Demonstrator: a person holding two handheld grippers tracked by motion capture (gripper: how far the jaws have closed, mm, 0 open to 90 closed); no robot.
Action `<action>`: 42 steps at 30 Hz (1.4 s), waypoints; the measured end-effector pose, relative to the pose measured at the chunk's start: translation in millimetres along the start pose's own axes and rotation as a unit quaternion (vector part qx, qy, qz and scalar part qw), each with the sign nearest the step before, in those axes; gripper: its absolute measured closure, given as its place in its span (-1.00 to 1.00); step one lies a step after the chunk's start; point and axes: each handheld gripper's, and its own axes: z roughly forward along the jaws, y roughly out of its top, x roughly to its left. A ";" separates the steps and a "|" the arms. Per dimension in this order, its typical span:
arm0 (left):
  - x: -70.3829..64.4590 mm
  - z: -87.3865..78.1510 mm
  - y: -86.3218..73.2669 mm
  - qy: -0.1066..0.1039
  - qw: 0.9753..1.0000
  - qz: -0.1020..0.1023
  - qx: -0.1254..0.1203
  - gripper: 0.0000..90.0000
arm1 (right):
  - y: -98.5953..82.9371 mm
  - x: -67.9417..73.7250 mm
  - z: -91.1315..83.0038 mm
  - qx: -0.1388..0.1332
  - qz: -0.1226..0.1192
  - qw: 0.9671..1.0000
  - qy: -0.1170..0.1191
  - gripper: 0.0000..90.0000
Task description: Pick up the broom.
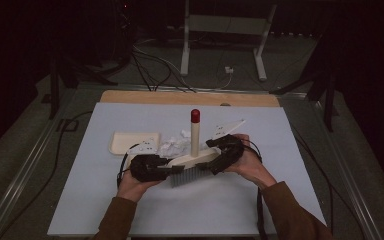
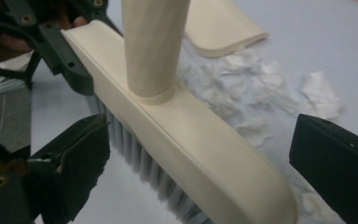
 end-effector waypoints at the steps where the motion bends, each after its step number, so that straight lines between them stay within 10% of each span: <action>1: 0.9 -1.8 -0.5 -0.006 1.000 0.003 0.004 0.55 | 0.6 1.2 1.7 0.002 -0.002 1.000 0.004 -0.86; 10: -1.7 0.9 -1.1 -0.041 0.999 0.017 0.022 0.55 | -0.7 6.1 12.0 0.023 -0.044 0.996 0.076 -0.46; 23: -1.5 5.6 -4.3 -0.076 0.997 0.021 0.018 0.46 | -7.8 2.2 10.2 0.025 -0.064 0.980 0.189 0.36; 25: -0.6 5.5 -4.3 -0.067 0.998 0.017 0.012 0.32 | -9.5 2.7 10.3 0.019 -0.069 0.977 0.203 0.48; 35: -0.7 -0.9 -3.1 -0.010 1.000 -0.001 -0.010 0.04 | -7.9 1.2 11.2 0.014 -0.049 0.982 0.180 0.48; 39: -1.9 -12.7 -5.1 0.055 0.998 -0.001 -0.025 -0.57 | -9.6 -2.8 9.0 0.008 -0.037 0.986 0.163 0.48; 42: -0.7 -26.0 -11.0 0.124 0.992 -0.011 -0.036 -0.81 | -9.8 -6.6 7.1 0.001 -0.020 0.987 0.158 0.48</action>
